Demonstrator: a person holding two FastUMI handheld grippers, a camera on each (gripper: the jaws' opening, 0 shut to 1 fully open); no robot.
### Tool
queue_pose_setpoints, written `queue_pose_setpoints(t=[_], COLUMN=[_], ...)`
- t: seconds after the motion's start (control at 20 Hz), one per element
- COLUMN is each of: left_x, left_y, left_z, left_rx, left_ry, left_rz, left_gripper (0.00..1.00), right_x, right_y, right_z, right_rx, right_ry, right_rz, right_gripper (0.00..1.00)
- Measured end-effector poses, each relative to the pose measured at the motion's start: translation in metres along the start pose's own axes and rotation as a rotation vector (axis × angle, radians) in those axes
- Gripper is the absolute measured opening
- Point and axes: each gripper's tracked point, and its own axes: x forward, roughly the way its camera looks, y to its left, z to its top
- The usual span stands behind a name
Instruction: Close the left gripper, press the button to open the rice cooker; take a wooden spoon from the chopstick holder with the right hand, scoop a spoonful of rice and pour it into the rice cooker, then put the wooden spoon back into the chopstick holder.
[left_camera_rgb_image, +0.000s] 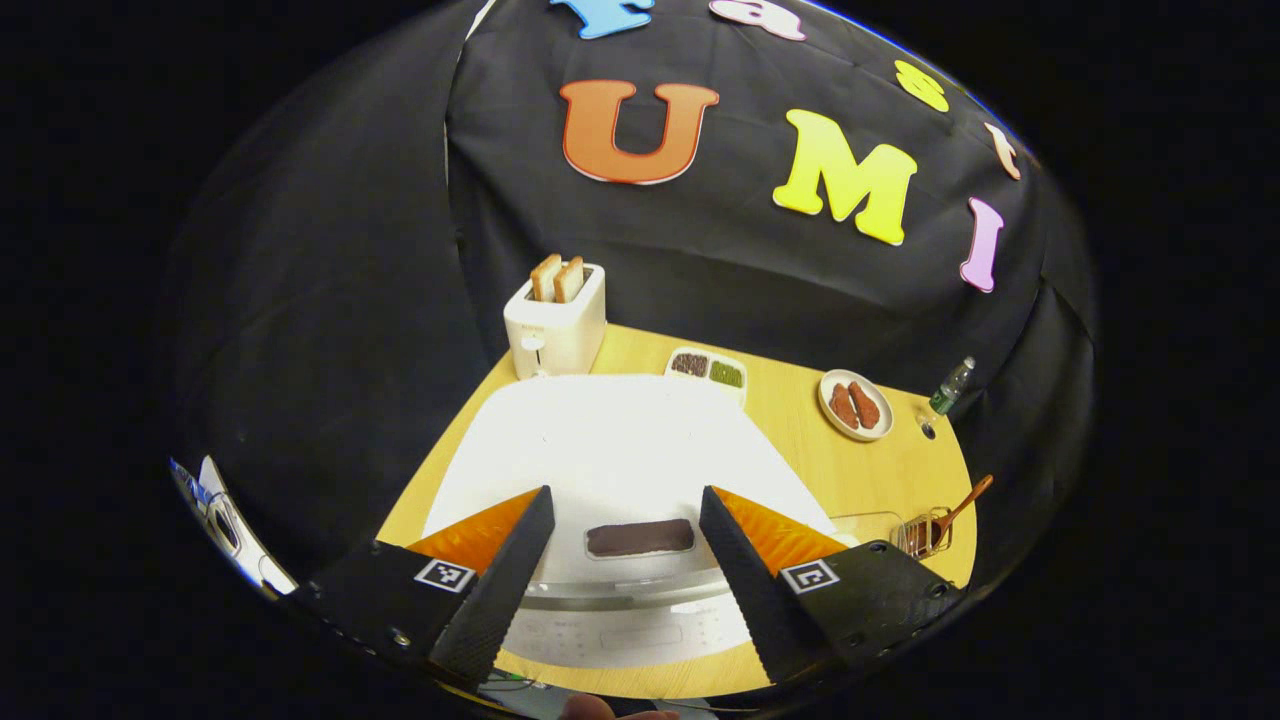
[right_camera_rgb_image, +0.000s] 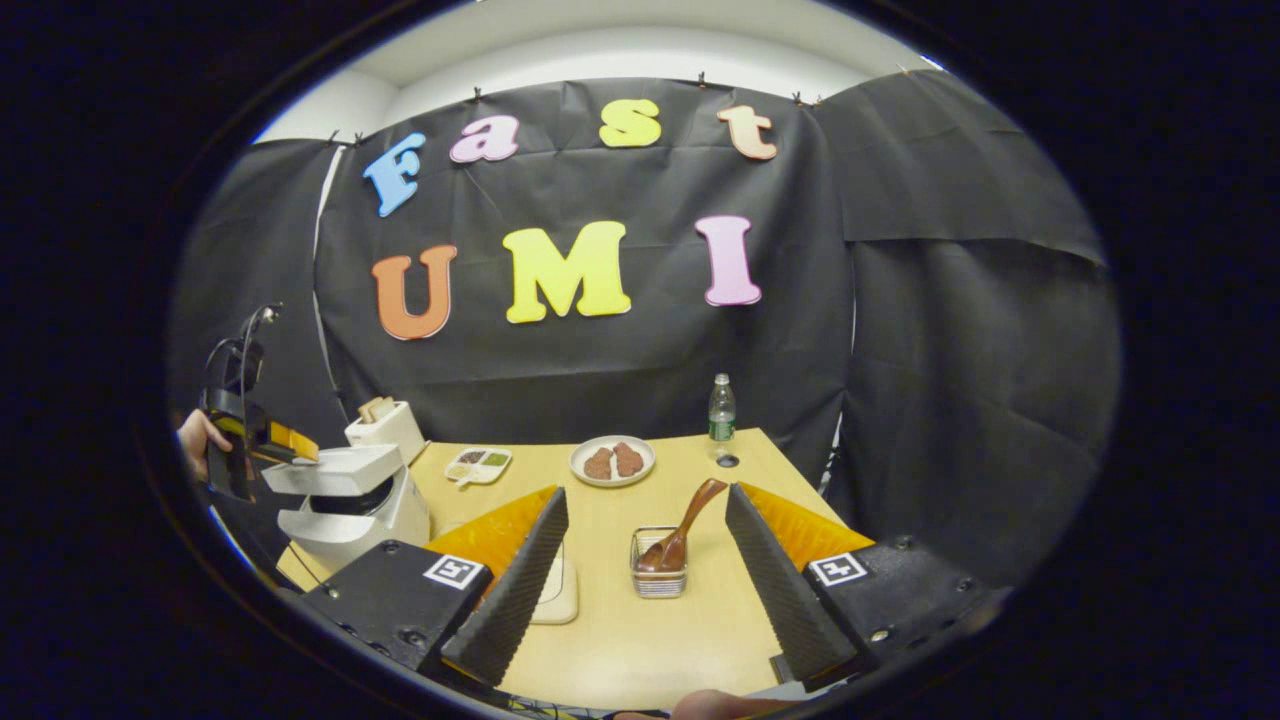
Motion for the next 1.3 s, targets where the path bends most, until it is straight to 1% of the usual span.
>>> queue_pose_setpoints(t=[0.1, 0.3, 0.45, 0.5, 0.7, 0.8, 1.0, 1.05, 1.2, 1.3], left_x=[0.017, 0.027, 0.033, 0.035, 0.035, 0.035, 0.039, 0.04, 0.039, 0.04], left_y=[-0.002, -0.002, -0.002, -0.002, -0.001, 0.002, 0.001, 0.001, 0.002, 0.001], left_z=[-0.016, -0.035, -0.04, -0.043, -0.044, -0.044, -0.049, -0.05, -0.043, -0.045], left_rx=[-0.019, -0.035, -0.026, -0.033, -0.024, -0.043, 0.027, 0.016, 0.004, 0.036], left_ry=[0.039, 0.102, 0.139, 0.159, 0.189, 0.178, 0.16, 0.166, 0.138, 0.162], left_rz=[-0.003, 0.005, 0.02, 0.029, 0.042, 0.045, 0.066, 0.074, 0.092, 0.104], left_gripper=[0.96, 0.96, 0.96, 0.96, 0.97, 0.97, 0.98, 0.98, 0.98, 0.96], right_x=[-0.002, -0.003, -0.001, 0.001, 0.013, 0.02, 0.045, 0.052, 0.083, 0.103], right_y=[-0.002, -0.006, -0.011, -0.011, -0.01, -0.011, -0.01, -0.011, -0.01, -0.015], right_z=[0.0, -0.008, -0.009, -0.009, -0.019, -0.021, -0.033, -0.034, -0.024, -0.013], right_rx=[-0.008, 0.001, 0.018, 0.027, 0.055, 0.073, 0.095, 0.103, 0.102, 0.095], right_ry=[0.001, 0.017, 0.015, 0.015, 0.035, 0.042, 0.08, 0.085, 0.077, 0.055], right_rz=[-0.005, -0.01, -0.015, -0.012, 0.008, 0.023, 0.07, 0.087, 0.141, 0.169], right_gripper=[0.99, 1.0, 0.99, 1.0, 0.99, 1.0, 0.99, 0.99, 1.0, 1.0])
